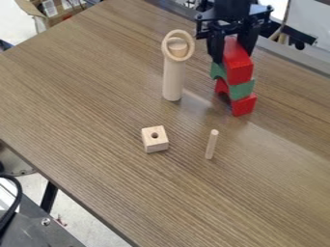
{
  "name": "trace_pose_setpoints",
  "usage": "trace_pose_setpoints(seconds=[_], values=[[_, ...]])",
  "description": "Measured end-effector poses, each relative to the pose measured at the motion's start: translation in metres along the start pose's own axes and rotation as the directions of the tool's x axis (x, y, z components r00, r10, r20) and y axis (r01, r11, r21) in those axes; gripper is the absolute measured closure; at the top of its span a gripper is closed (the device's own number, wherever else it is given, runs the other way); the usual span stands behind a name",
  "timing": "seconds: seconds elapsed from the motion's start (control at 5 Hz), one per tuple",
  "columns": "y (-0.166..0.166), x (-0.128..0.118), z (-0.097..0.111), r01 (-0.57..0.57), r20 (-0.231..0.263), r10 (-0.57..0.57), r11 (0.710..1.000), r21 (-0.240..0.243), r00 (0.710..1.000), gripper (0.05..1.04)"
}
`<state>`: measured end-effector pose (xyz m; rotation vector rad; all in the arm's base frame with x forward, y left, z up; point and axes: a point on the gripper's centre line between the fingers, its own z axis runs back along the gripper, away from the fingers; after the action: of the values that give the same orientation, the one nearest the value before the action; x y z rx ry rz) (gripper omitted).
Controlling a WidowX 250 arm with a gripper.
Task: Move the red arch to the left side of the table
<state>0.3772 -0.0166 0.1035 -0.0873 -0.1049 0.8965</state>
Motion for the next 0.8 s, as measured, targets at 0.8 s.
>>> trace_pose_setpoints(seconds=[0.8], values=[[0.012,0.008,0.072,-0.076,0.150,0.100,0.984,-0.161,0.984,0.490]])
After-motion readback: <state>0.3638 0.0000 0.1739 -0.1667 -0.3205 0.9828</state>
